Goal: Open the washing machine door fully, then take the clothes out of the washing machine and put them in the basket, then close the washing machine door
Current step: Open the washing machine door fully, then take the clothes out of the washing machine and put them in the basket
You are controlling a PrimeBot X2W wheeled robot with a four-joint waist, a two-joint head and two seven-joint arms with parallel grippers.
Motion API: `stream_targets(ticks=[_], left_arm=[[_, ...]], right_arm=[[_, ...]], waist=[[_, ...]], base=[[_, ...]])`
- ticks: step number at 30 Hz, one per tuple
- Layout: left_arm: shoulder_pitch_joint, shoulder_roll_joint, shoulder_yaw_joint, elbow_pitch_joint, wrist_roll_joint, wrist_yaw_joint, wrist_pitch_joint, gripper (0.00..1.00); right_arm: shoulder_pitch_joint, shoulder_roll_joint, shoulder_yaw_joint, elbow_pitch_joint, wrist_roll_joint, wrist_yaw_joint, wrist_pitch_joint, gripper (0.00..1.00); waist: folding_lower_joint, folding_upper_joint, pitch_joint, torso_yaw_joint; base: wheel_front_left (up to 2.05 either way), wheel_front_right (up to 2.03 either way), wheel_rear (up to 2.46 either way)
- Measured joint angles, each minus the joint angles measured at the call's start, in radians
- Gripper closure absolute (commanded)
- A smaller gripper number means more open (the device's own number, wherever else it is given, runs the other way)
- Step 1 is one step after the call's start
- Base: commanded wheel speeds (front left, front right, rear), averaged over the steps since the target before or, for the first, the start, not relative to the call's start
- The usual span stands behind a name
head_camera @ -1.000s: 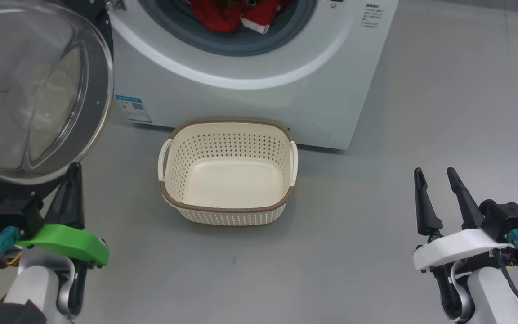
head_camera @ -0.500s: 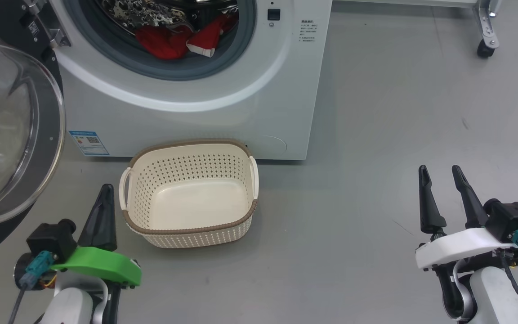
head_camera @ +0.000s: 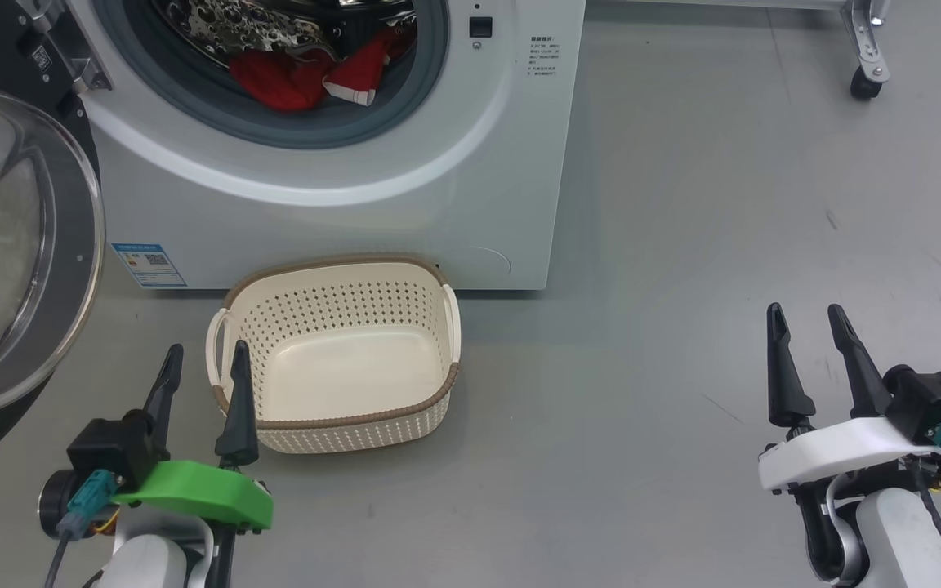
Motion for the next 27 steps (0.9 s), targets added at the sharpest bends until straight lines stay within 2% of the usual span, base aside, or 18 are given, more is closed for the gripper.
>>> stream_targets(ticks=[27], left_arm=[[0.063, -0.014, 0.007, -0.006, -0.01, -0.004, 0.0, 0.0]], right_arm=[[0.016, 0.001, 0.013, 0.001, -0.035, 0.0, 0.0, 0.0]], waist=[[0.0, 0.0, -0.016, -0.003]], base=[[0.0, 0.0, 0.0]])
